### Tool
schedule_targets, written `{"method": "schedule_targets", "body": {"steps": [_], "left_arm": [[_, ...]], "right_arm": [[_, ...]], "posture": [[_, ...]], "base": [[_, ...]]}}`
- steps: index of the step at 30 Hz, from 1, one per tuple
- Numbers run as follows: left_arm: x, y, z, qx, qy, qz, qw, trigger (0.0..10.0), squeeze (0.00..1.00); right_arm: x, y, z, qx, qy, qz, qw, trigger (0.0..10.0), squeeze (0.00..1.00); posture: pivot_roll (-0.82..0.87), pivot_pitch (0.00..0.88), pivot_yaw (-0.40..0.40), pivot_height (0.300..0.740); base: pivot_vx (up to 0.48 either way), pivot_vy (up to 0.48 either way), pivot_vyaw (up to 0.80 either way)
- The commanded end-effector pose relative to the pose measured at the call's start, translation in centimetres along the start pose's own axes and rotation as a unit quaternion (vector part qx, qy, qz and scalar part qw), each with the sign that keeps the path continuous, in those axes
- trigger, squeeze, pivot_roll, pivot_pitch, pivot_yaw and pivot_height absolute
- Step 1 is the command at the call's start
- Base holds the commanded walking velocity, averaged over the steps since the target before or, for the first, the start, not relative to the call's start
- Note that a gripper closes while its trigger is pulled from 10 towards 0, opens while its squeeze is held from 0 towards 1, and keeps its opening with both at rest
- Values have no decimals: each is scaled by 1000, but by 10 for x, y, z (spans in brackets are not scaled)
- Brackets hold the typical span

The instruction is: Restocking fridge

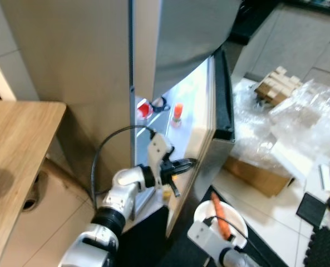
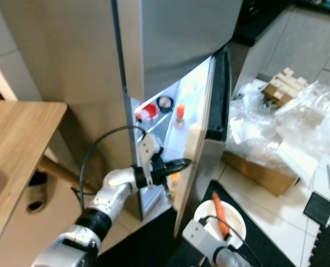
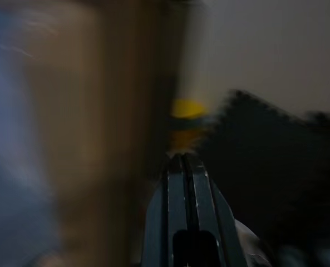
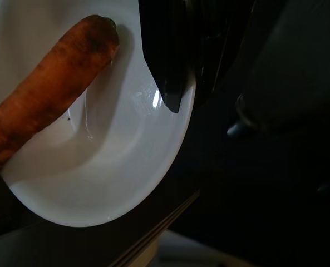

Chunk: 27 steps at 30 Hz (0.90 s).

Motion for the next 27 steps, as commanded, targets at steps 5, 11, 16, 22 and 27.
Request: {"method": "schedule_targets", "body": {"steps": [5,11,16,22,27], "left_arm": [[-6,14,23,-13,15,-9,1000,10000,0],[-20,58,-28,220,7,48,974,10000,0],[-36,95,-53,358,19,53,932,10000,0],[-153,194,-42,595,150,-93,784,10000,0],[-173,200,-29,604,158,-115,773,10000,0]], "right_arm": [[-18,7,-8,1,-13,-21,1000,10000,0],[-28,11,-10,-6,-33,-36,999,10000,0],[-34,13,-9,-16,-55,-46,997,10000,0],[-46,17,-2,-50,-118,-74,989,10000,0],[-46,16,1,-57,-126,-75,988,10000,0]], "posture": [[-106,109,-48,740],[-98,114,-45,740],[-99,111,-45,740],[-107,104,-42,740],[-111,106,-39,740]], "base": [[0,0,0],[0,0,0],[0,0,0],[0,0,0],[0,0,0]]}}
Point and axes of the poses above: a point about 5 cm out from each wrist's last joint towards the gripper, its own y axis pointing back from the gripper into the wrist, its own x axis along the axis of the wrist's last joint, z = x × y, the point moved 4 cm from there along -y, pointing out of the wrist towards the gripper, and after that the axes turned 13 degrees about y, right-handed, at the moved point
